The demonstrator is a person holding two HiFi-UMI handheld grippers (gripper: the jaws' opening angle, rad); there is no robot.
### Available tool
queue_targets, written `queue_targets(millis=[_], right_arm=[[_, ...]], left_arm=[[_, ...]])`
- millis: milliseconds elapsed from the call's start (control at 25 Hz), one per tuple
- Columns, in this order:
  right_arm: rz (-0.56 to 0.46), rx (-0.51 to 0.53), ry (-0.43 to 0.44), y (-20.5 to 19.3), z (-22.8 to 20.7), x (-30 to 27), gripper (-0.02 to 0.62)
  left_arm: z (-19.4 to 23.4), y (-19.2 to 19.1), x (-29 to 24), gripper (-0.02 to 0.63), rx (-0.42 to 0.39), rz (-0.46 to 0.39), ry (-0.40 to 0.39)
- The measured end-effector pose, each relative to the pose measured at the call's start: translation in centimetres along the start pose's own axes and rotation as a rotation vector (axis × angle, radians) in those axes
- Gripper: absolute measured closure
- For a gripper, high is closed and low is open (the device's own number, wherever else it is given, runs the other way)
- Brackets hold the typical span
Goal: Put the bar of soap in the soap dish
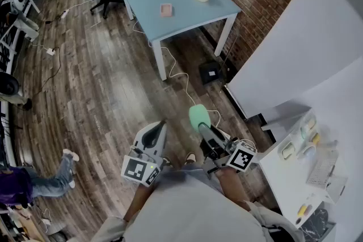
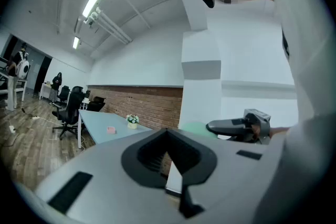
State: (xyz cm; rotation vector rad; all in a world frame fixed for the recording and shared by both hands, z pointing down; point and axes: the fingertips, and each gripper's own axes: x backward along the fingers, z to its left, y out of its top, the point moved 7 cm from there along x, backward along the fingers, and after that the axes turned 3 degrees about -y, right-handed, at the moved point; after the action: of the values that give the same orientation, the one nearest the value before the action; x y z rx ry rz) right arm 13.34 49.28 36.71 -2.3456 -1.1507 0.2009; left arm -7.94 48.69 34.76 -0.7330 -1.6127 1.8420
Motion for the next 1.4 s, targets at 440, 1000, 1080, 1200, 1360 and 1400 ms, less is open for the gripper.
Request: queue_targets(millis=[440, 1000, 1080, 1200, 1360, 1400], right_arm=[[0.013, 0.007, 0.003, -0.1, 0.2, 0.5, 0.472], [0.046, 0.126, -0.019, 1.4, 0.1, 3.8, 0.472], [0.050, 0.112, -0.014, 1.8, -0.2, 4.5, 0.472], [0.053, 0.113, -0.005, 2.7, -0.6, 5.2, 0.472], [0.016, 0.101, 0.031, 3.5, -0.8, 5.4, 0.472], [0.014, 0.100, 0.034, 3.6, -0.9, 5.3, 0.472]], left_arm=[[-0.7, -0.1, 0.1, 0.603, -0.002, 0.003, 0.001], [-4.5, -0.6, -0.6, 0.603, -0.013, 0.017, 0.025], [-5.3, -0.7, -1.0, 0.603, -0.015, 0.020, 0.029], [-6.2, -0.6, -1.5, 0.603, -0.028, 0.025, 0.030], [-6.4, -0.5, -1.8, 0.603, -0.031, 0.030, 0.044], [-6.2, -0.6, -1.9, 0.603, -0.028, 0.032, 0.049]])
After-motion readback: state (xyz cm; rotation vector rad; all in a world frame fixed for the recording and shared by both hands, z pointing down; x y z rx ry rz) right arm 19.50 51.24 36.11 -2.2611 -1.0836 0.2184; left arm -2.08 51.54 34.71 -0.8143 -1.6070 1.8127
